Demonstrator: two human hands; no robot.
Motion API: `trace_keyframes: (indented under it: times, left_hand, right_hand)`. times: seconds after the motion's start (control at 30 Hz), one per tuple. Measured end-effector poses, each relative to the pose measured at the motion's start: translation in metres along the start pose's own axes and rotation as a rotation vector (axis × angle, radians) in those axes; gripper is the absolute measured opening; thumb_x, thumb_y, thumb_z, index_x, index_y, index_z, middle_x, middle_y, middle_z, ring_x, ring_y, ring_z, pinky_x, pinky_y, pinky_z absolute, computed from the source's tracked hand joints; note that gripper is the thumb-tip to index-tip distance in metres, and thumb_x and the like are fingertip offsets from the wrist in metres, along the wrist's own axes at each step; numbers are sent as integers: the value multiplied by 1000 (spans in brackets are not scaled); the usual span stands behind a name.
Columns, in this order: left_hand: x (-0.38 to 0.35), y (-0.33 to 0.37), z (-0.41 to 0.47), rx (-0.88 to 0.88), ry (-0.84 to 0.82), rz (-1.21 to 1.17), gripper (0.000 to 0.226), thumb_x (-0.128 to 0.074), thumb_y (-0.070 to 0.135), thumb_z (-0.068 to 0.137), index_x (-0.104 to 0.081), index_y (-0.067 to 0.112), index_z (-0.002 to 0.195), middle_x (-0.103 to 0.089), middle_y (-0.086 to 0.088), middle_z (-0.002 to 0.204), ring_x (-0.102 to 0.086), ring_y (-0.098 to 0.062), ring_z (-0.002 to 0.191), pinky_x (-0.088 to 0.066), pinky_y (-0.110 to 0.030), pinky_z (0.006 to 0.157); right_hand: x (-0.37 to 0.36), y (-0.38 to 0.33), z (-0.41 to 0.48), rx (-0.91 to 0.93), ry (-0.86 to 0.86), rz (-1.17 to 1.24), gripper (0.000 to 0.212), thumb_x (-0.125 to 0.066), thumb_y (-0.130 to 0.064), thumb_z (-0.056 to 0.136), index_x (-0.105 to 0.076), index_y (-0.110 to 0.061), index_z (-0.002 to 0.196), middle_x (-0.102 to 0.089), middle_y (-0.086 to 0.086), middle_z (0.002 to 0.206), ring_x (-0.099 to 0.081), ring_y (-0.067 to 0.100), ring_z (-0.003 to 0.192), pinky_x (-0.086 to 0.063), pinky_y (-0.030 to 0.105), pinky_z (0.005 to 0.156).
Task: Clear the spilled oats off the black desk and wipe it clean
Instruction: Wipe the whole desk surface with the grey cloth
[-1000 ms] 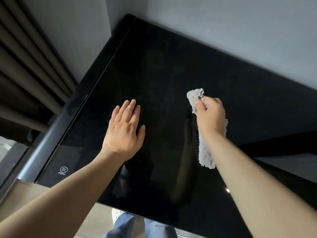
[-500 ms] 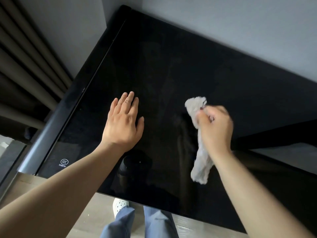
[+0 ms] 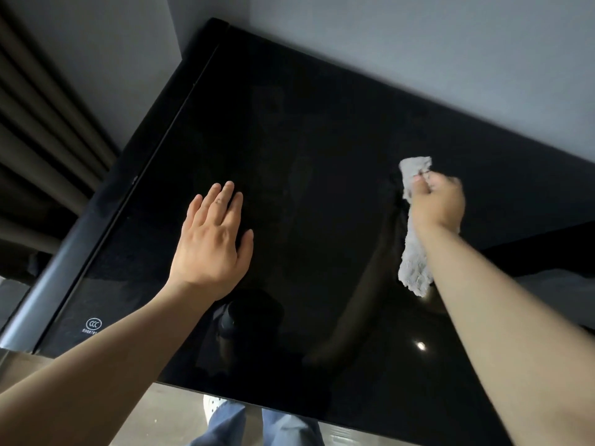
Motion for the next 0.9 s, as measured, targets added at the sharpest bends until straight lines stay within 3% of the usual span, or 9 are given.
trace_keyframes:
  times: [0.17,0.27,0.33,0.4,0.47,0.53,0.63,0.77,0.9]
  left_hand:
    - [-4,-4,1,13,-21,14,65,-30,42,93,-38,2,143,-28,-14,155,-18,-27,146,-13,-43,120]
    - [-4,-2,-1,15,-30,18,65,-30,42,93,-38,2,144,-27,-13,156,-17,-26,146,-13,-44,120]
    - [1,-2,1,17,-18,18,65,-31,42,93,-38,2,143,-28,-13,155,-18,-26,146,-13,-44,120]
    - [5,0,6,7,-6,16,65,-31,41,92,-38,2,143,-28,-13,155,-19,-26,146,-14,-44,119]
    - [4,3,11,0,-4,14,65,-31,42,92,-38,2,143,-29,-13,155,-19,-26,146,-14,-44,119]
    - [1,5,16,-8,-9,20,66,-30,43,92,-38,2,144,-28,-13,155,-19,-27,146,-13,-44,120]
    - [-3,7,18,-11,-9,26,66,-30,43,93,-37,2,144,-28,-13,155,-18,-27,146,-12,-42,120]
    - [-6,9,17,-10,-14,29,66,-29,43,92,-36,2,144,-27,-14,155,-18,-27,146,-12,-42,120]
    - [-8,7,17,-11,-22,18,66,-29,42,92,-37,1,144,-29,-16,154,-19,-28,146,-12,-42,120]
  right_hand:
    - [-13,-39,-98,279,-104,-63,17,-56,-29,91,-62,-18,79,-56,-2,97,-57,21,84,-37,28,70]
    - [-16,-45,-163,284,-412,75,20,-61,-26,86,-59,-23,66,-56,-9,88,-58,9,73,-45,28,65]
    - [-14,-52,-183,251,-612,238,29,-64,-17,82,-57,-25,55,-57,-9,80,-59,7,69,-44,20,62]
    - [4,-54,-154,245,-504,266,30,-63,-14,79,-53,-20,51,-53,-5,68,-53,7,62,-38,19,57]
    - [25,-43,-94,205,-214,202,32,-61,-18,81,-48,-22,52,-47,-5,64,-46,7,59,-33,23,57]
    - [25,-32,-47,124,-64,146,29,-56,-24,87,-52,-20,59,-52,2,76,-47,9,65,-34,27,64]
    - [-3,-30,-44,92,3,-59,27,-53,-41,91,-64,-16,91,-56,7,103,-55,24,92,-39,32,72]
    - [-21,-59,-144,361,-62,-105,20,-58,-36,88,-63,-18,93,-57,-1,96,-57,19,86,-37,29,67]
    - [-24,-58,-233,520,-398,135,18,-60,-34,85,-66,-18,84,-57,-10,88,-57,6,76,-45,21,63]
Point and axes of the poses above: each hand's wrist, its own z-axis towards the middle knuckle, its own x-axis out of the back of the hand, y = z × x, the point moved 9 cm from there along z, towards the middle knuckle
